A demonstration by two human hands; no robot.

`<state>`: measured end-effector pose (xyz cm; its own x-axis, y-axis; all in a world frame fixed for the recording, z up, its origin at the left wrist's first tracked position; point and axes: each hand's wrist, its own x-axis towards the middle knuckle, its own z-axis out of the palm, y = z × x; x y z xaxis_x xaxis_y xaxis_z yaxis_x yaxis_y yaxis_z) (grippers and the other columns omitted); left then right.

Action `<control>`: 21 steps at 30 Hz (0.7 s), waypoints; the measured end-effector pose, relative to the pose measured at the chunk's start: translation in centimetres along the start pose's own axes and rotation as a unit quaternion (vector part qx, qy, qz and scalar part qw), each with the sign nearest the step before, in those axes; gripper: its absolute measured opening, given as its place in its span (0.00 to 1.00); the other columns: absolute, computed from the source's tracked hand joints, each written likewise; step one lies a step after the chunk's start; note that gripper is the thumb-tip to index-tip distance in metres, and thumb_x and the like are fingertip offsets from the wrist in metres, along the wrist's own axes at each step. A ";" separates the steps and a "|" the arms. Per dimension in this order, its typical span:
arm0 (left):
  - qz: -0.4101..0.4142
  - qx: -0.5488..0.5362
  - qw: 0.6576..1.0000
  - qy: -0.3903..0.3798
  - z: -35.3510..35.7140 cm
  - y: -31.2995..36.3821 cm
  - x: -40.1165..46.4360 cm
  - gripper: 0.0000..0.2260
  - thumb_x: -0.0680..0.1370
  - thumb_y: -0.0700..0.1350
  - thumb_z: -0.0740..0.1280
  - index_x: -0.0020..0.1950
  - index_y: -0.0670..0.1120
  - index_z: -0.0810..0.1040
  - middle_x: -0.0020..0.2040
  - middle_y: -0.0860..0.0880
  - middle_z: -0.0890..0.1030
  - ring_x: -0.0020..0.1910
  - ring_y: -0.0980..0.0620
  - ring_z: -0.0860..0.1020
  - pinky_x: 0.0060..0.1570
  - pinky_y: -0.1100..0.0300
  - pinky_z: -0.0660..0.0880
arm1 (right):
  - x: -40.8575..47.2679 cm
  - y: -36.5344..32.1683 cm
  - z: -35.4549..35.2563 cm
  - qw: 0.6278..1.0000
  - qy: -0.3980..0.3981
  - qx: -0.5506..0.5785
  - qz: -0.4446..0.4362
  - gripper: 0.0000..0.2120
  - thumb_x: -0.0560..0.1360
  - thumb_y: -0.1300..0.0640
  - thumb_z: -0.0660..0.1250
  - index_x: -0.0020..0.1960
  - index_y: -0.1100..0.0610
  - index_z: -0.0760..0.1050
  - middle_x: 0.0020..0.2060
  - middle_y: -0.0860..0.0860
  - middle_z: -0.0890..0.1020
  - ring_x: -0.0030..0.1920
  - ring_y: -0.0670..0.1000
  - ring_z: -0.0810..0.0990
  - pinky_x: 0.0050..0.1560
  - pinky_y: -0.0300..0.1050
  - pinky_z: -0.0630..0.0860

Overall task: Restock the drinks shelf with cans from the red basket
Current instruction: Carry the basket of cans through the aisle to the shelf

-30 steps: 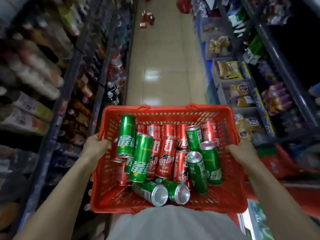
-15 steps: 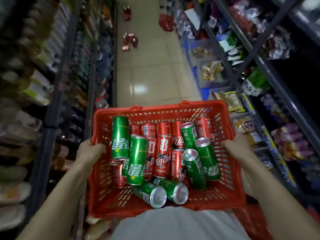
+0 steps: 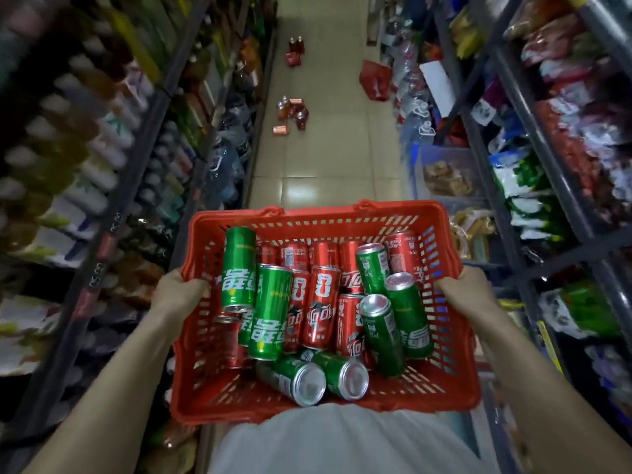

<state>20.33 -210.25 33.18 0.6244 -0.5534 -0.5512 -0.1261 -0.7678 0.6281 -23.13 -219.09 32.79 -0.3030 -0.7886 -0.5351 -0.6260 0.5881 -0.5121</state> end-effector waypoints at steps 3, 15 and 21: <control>0.015 0.008 1.000 -0.013 1.8 5.8 6.4 0.14 0.59 0.45 0.68 0.43 0.43 0.82 0.41 0.38 0.86 0.42 0.37 0.84 0.50 0.42 0.82 | 6.0 -5.7 0.4 1.000 -0.008 0.004 0.004 0.06 0.71 0.55 0.70 0.45 0.57 0.80 0.40 0.55 0.85 0.41 0.59 0.84 0.51 0.56 0.83; 0.058 -0.012 0.997 -0.050 7.8 36.4 30.5 0.07 0.71 0.33 0.72 0.40 0.44 0.78 0.38 0.41 0.79 0.31 0.45 0.77 0.31 0.60 0.74 | 27.9 -30.1 -0.8 0.996 0.060 0.066 0.024 0.08 0.64 0.52 0.70 0.39 0.56 0.81 0.35 0.52 0.84 0.39 0.56 0.84 0.44 0.50 0.81; 0.030 -0.016 0.999 -0.042 13.0 47.9 40.4 0.13 0.68 0.33 0.72 0.52 0.36 0.83 0.39 0.38 0.82 0.33 0.43 0.79 0.33 0.57 0.79 | 43.7 -39.6 -2.5 0.999 0.051 0.018 -0.006 0.04 0.69 0.53 0.71 0.41 0.53 0.79 0.39 0.52 0.84 0.42 0.57 0.82 0.49 0.51 0.80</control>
<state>29.48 -273.64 33.81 0.5489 -0.6250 -0.5550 -0.1357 -0.7218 0.6787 -13.36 -277.27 31.31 -0.3688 -0.8087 -0.4583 -0.6040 0.5832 -0.5431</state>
